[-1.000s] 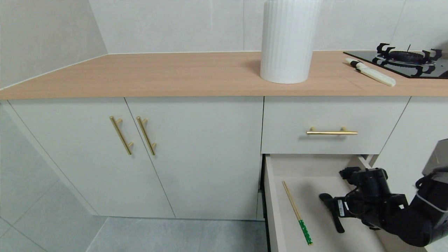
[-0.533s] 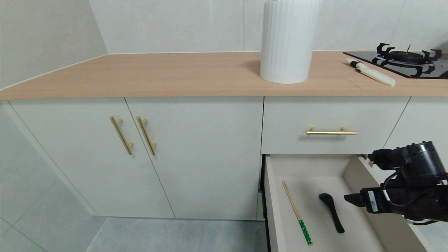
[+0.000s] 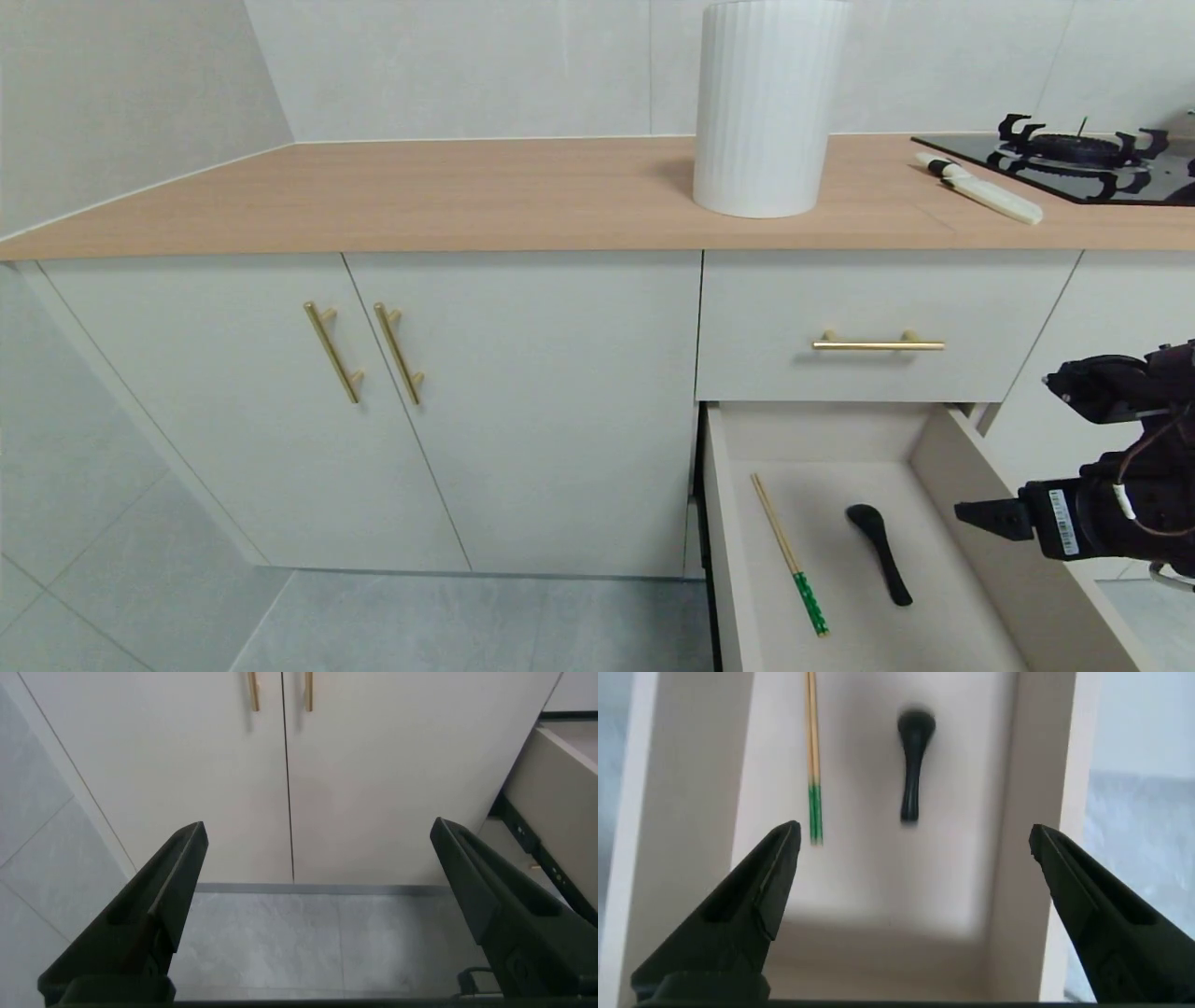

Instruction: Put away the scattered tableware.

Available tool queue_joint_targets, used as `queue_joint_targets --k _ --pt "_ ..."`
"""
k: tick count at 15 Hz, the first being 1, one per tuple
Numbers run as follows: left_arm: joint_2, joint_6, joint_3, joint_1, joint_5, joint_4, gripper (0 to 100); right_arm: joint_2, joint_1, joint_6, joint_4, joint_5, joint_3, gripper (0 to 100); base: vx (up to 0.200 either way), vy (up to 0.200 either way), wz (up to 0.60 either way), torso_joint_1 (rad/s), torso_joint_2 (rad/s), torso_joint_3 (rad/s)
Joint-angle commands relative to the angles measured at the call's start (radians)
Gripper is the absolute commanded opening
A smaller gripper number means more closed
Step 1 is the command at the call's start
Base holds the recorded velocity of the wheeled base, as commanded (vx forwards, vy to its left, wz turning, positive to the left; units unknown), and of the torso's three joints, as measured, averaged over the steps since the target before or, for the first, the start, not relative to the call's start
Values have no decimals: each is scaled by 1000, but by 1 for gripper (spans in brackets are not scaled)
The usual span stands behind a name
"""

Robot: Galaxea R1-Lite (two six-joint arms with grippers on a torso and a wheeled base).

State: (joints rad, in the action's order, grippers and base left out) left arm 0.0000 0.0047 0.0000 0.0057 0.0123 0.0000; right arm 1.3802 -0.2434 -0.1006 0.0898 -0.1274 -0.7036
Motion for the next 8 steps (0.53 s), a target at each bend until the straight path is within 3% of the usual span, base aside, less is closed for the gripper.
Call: queue_joint_targets --k 1,8 --pt "0 0 0 0 0 0 100 -24 -2 12 25 2 -7 100 -200 0 0 2 2 12" --pt "0 1 0 0 0 0 100 -82 -111 71 206 5 -10 100 -200 0 0 2 1 3"
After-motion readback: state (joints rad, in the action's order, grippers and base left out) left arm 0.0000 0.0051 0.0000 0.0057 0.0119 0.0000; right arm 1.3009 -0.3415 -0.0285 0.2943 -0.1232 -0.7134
